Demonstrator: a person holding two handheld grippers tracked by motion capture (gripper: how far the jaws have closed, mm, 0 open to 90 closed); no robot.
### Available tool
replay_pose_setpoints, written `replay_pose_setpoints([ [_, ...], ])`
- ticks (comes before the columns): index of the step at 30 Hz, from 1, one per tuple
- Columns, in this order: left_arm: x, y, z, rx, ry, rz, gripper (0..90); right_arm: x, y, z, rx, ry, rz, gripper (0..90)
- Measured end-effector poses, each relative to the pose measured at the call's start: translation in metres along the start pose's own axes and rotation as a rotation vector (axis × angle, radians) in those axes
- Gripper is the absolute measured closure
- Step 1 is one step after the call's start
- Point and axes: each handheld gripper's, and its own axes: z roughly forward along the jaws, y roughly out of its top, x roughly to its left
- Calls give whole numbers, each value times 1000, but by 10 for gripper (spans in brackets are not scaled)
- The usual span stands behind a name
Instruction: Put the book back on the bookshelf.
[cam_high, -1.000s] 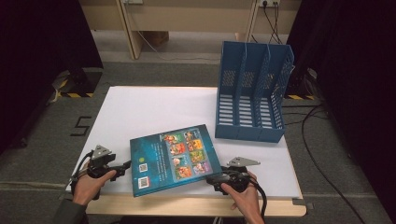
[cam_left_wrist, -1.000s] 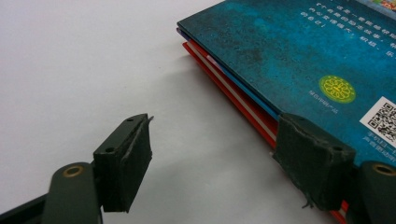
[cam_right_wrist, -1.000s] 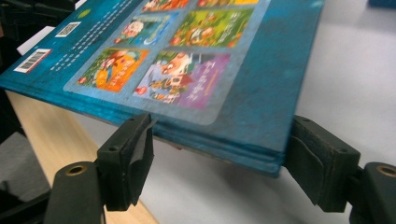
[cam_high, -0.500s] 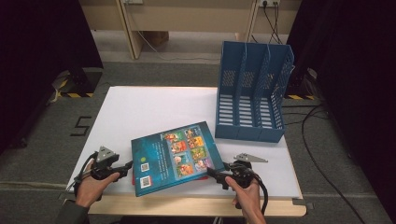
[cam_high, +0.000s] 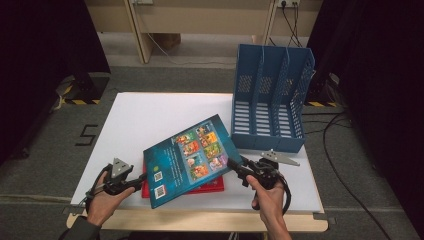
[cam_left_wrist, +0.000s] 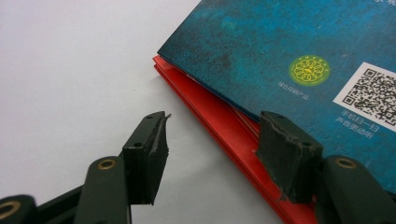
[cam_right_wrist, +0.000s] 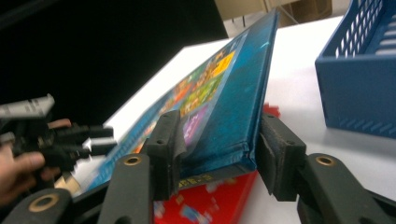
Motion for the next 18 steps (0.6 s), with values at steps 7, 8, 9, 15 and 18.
replay_pose_setpoints([
  [7,-8,2,-1,-14,32,60,416,10,15,12,-61,13,26,580],
  [8,-8,3,-2,-18,33,64,414,16,18,18,-62,34,34,580],
  [9,-9,4,-3,-25,30,66,409,19,19,21,-69,33,28,579],
  [15,-14,5,-4,-46,33,80,421,35,25,39,-88,17,-13,619],
  [18,-18,5,-6,-59,24,102,393,40,26,42,-110,-2,-40,641],
])
